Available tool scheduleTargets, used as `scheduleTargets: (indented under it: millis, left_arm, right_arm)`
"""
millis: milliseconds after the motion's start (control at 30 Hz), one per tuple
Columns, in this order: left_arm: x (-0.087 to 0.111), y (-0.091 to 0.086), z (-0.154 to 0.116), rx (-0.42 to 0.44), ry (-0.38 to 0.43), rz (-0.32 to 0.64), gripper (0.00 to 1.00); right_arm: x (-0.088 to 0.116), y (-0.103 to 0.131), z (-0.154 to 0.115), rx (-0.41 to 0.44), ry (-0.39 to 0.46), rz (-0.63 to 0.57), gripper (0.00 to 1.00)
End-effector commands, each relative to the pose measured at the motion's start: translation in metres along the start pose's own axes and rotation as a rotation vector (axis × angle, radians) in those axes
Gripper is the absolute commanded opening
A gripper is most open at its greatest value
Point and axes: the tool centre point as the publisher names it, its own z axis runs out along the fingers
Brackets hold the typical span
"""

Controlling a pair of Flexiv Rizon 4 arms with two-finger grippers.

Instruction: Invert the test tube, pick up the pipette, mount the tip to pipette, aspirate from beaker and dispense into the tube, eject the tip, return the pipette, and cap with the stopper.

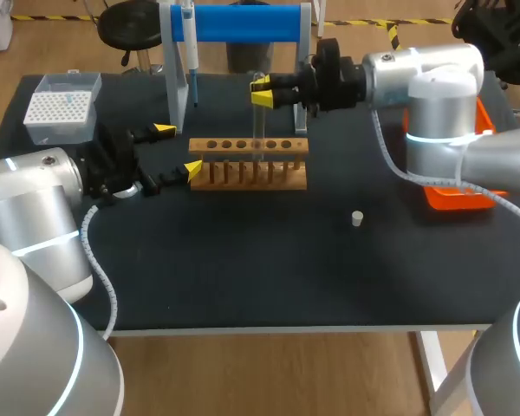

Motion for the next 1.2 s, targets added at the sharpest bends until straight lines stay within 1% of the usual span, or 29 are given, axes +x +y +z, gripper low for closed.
scheduleTargets:
  millis: [33, 300, 667, 933, 1200]
  left_arm:
    - [0.001, 0.001, 0.0, 0.001, -0.003, 0.001, 1.0]
    - [0.001, 0.001, 0.0, 0.001, -0.003, 0.001, 1.0]
    - [0.001, 0.001, 0.0, 0.001, -0.003, 0.001, 1.0]
    - [0.001, 0.001, 0.0, 0.001, -0.003, 0.001, 1.0]
    - [0.001, 0.001, 0.0, 0.001, -0.003, 0.001, 1.0]
  right_arm:
    - [0.013, 0.008, -0.008, 0.006, -0.018, -0.003, 0.0]
    - [0.033, 0.014, -0.022, 0.001, -0.029, -0.008, 0.0]
    - [0.059, 0.011, -0.037, 0.006, -0.039, 0.0, 0.0]
    - [0.068, 0.011, -0.043, 0.015, -0.052, 0.013, 0.0]
    - [0.068, 0.011, -0.043, 0.015, -0.052, 0.013, 0.0]
